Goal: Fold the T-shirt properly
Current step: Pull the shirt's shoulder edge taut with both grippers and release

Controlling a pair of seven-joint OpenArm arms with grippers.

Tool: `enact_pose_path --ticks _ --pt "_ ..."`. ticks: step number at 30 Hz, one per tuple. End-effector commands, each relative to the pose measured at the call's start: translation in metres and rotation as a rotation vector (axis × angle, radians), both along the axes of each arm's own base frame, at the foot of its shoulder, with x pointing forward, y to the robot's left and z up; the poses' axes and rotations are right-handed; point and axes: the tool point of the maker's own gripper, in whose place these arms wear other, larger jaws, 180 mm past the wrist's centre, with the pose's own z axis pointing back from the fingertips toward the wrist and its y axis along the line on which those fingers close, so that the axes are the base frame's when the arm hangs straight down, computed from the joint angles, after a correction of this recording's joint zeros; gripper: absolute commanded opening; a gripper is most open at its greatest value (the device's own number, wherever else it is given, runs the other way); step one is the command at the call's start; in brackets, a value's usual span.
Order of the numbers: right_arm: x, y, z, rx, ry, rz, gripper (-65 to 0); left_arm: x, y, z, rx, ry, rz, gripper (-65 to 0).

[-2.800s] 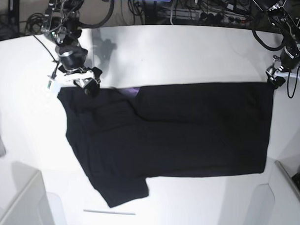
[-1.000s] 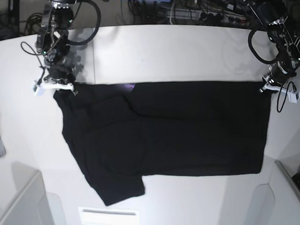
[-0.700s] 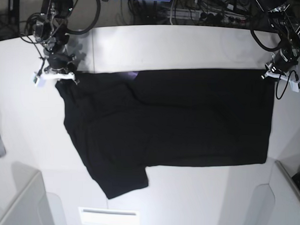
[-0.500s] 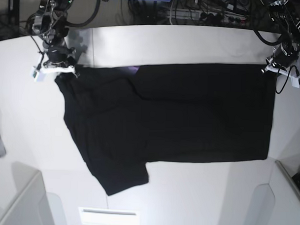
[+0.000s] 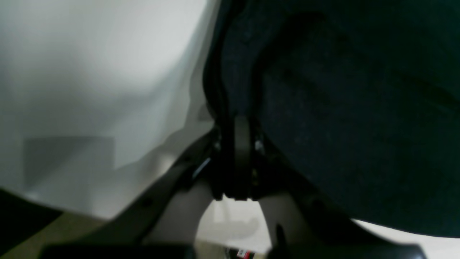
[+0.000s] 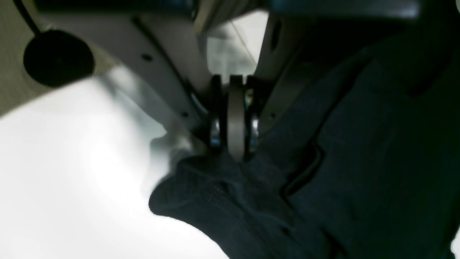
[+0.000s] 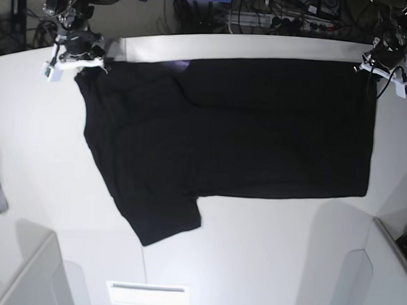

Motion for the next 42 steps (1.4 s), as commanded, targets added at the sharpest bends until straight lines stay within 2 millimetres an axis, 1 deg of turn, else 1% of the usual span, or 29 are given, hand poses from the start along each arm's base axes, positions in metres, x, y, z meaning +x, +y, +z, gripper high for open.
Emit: enact_pose_path --ticks 1,5,9,16,19,23,27,28,30,32,33,34,35,36,37,39,42 --pt "-0.001 -0.004 0.006 -0.016 -0.018 0.000 -65.0 0.001 0.005 0.009 0.024 -0.018 -0.011 -65.0" --pt "-0.016 0.000 -0.001 -0.003 0.018 -0.011 -65.0 -0.019 0.020 0.011 0.044 0.001 0.044 -65.0" --pt "-0.026 0.003 -0.004 0.003 0.041 -0.008 -65.0 -0.033 0.028 0.013 0.056 0.011 0.081 -65.0" --pt "-0.027 0.003 -0.005 0.004 0.044 -0.008 -65.0 -0.033 0.028 0.012 0.054 0.013 0.081 -65.0" --pt "-0.033 0.004 -0.007 0.005 0.058 -0.007 -65.0 -0.034 0.029 0.013 0.056 0.012 0.085 -65.0" --pt "-0.035 0.004 -0.007 0.005 0.063 -0.007 -65.0 -0.034 0.029 0.013 0.056 0.012 0.087 -65.0" --pt "-0.034 0.005 0.000 0.000 0.047 -0.001 -65.0 -0.035 0.029 0.012 0.056 0.013 0.087 -65.0" --pt "-0.032 0.004 0.002 -0.002 0.041 -0.001 -60.3 -0.035 0.029 0.012 0.056 0.013 0.087 -64.5" --pt "-0.031 0.003 0.005 -0.007 0.034 -0.003 -47.3 -0.035 0.029 0.012 0.056 0.013 0.087 -49.0" --pt "-0.031 0.003 0.007 -0.009 0.029 -0.001 -38.1 -0.034 0.029 0.013 0.057 0.012 0.087 -34.7" --pt "-0.032 0.002 0.009 -0.013 0.026 -0.002 -35.9 -0.035 0.031 0.014 0.061 0.010 0.092 -28.0" --pt "-0.033 0.002 0.010 -0.015 0.025 -0.002 -35.9 -0.037 0.036 0.017 0.070 0.006 0.106 -22.9" --pt "-0.033 0.003 0.011 -0.015 0.024 -0.001 -35.9 -0.039 0.042 0.021 0.081 -0.001 0.123 -19.1" --pt "-0.035 0.004 0.012 -0.013 0.025 -0.005 -35.9 -0.041 0.049 0.025 0.094 -0.010 0.144 -16.0" --pt "-0.036 0.003 0.012 -0.011 0.024 -0.018 -35.9 -0.043 0.056 0.030 0.105 -0.019 0.164 -14.3" --pt "-0.041 -0.014 0.014 -0.035 0.025 -0.079 -35.9 -0.048 0.070 0.039 0.133 -0.035 0.202 -14.0" --pt "-0.039 -0.039 0.021 -0.077 0.004 -0.148 -35.1 -0.045 0.087 0.054 0.164 -0.079 0.249 -14.0"
